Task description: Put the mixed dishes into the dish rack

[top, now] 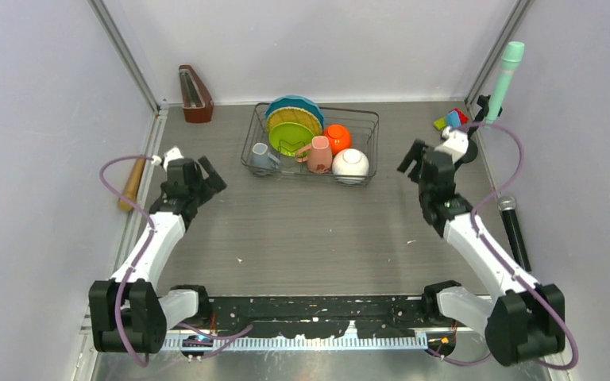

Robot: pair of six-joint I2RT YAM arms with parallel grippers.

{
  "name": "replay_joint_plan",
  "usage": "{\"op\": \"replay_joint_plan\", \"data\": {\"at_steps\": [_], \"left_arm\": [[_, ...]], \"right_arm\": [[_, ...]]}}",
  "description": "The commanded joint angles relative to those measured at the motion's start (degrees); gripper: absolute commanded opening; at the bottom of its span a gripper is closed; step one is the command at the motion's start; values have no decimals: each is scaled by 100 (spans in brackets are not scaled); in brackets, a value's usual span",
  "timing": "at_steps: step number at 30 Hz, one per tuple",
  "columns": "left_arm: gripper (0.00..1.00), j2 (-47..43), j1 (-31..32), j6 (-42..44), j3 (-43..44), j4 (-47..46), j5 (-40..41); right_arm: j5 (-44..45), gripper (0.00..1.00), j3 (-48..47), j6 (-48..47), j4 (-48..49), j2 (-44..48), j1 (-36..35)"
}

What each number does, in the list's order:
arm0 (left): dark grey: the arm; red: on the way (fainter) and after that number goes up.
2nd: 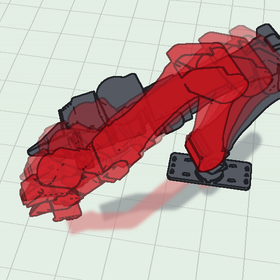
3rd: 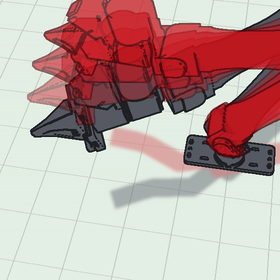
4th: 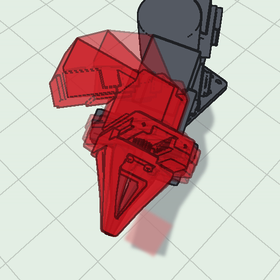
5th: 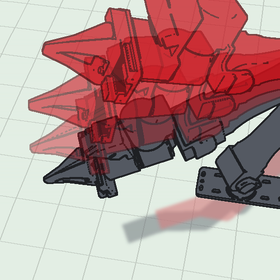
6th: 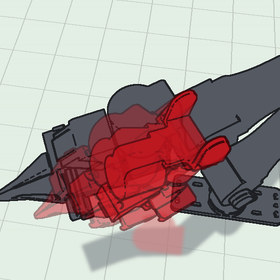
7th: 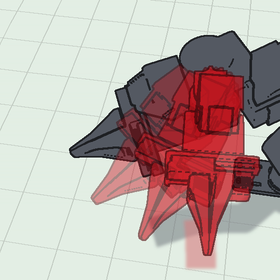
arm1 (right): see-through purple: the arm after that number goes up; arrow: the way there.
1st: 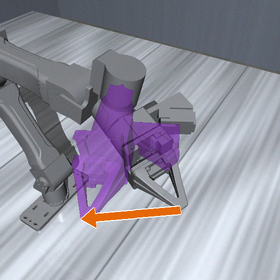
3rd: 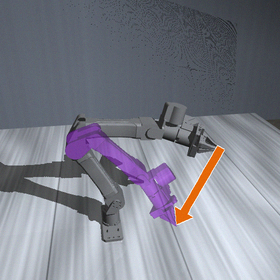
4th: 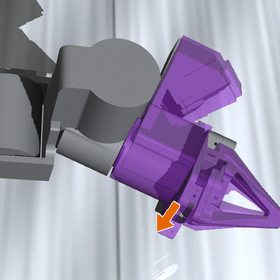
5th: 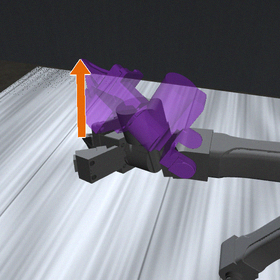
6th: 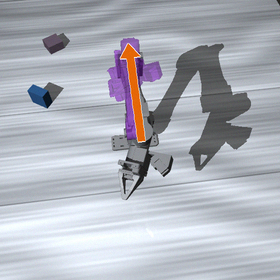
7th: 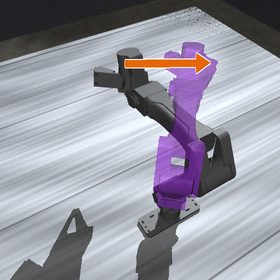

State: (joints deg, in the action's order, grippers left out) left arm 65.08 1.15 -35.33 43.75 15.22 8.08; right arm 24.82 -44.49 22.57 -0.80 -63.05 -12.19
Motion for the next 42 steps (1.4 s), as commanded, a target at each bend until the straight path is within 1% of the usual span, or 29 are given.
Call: {"op": "replay_joint_plan", "data": {"at_steps": [1,2,3,4,5,6,8,10,12,13,15,16,18,19,20,22,25,26,27,30,32,33,34,35,36,38,39,41,42], "left_arm": [[100,-500,8,298,-606,-545,730],[100,-588,8,410,-690,-601,796],[100,-659,8,555,-839,-767,874],[100,-751,8,763,-1053,-1038,966],[100,-849,8,994,-1229,-1271,1035],[100,-942,8,1242,-1447,-1668,1067],[100,-1142,8,1623,-1945,-2575,852],[100,-1090,8,1686,-2484,-3680,678],[98,-724,8,1869,-2910,-4786,737],[97,-449,8,1996,-3041,-5228,774],[97,219,8,2097,-3163,-6006,697],[97,573,8,2193,-3073,-6457,564],[97,778,8,2332,-2383,-5129,339],[94,890,8,2336,-2273,-5122,357],[92,1049,8,2413,-2307,-5423,411],[91,980,8,2406,-2256,-5129,331],[91,916,8,2422,-2450,-5521,287],[91,859,8,2403,-2466,-5462,258],[91,824,8,2408,-2512,-5521,233],[91,809,8,2587,-2665,-5861,88],[88,885,8,2843,-2774,-6278,-59],[88,972,8,2959,-2858,-6548,-110],[87,1152,15,3070,-2967,-6930,-152],[88,1503,9,3106,-3055,-7406,-147],[88,1910,8,3122,-3119,-7954,-179],[88,2723,13,3222,-3159,-9128,-337],[89,2623,9,3222,-3152,-8805,-294],[88,2080,8,3025,-2805,-7441,71],[97,2184,13,2944,-2595,-7202,174]], "right_arm": [[138,79,1358,-500,1442,848,6],[50,78,1837,-517,1736,948,6],[-181,76,2106,-600,2430,1081,10],[-277,75,2613,-796,2810,1113,7],[-432,73,2837,-876,3632,1100,6],[-459,73,3191,-1072,3970,1057,6],[-206,73,3358,-1224,4710,805,6],[102,75,3236,-1393,4754,334,21],[320,77,3071,-1552,4867,-141,131],[347,78,3039,-1566,5014,-302,254],[443,81,2795,-1457,4756,-502,433],[143,81,2651,-1376,4644,-600,545],[-228,81,2509,-1240,4432,-657,815],[-318,81,2507,-1187,4405,-648,926],[-480,81,2533,-1186,4490,-626,963],[-753,79,2630,-1285,4455,-515,991],[-1010,83,2697,-1383,4072,-563,990],[-999,83,2782,-1327,4448,-811,994],[-962,90,2837,-1343,4716,-980,987],[-843,97,2654,-1538,4892,-1463,999],[-549,97,2746,-1521,5668,-2059,1016],[-344,99,2843,-1486,6502,-2604,1021],[-209,99,2846,-1485,6486,-2676,1013],[-191,99,2708,-1343,5926,-2502,1024],[-220,100,2612,-1395,5754,-2511,1047],[-259,100,2529,-1391,5763,-2599,1053],[-348,100,2582,-1411,5809,-2566,1052],[-601,100,2557,-1548,5783,-2603,1036],[-671,100,2515,-1550,5691,-2570,1043]]}}
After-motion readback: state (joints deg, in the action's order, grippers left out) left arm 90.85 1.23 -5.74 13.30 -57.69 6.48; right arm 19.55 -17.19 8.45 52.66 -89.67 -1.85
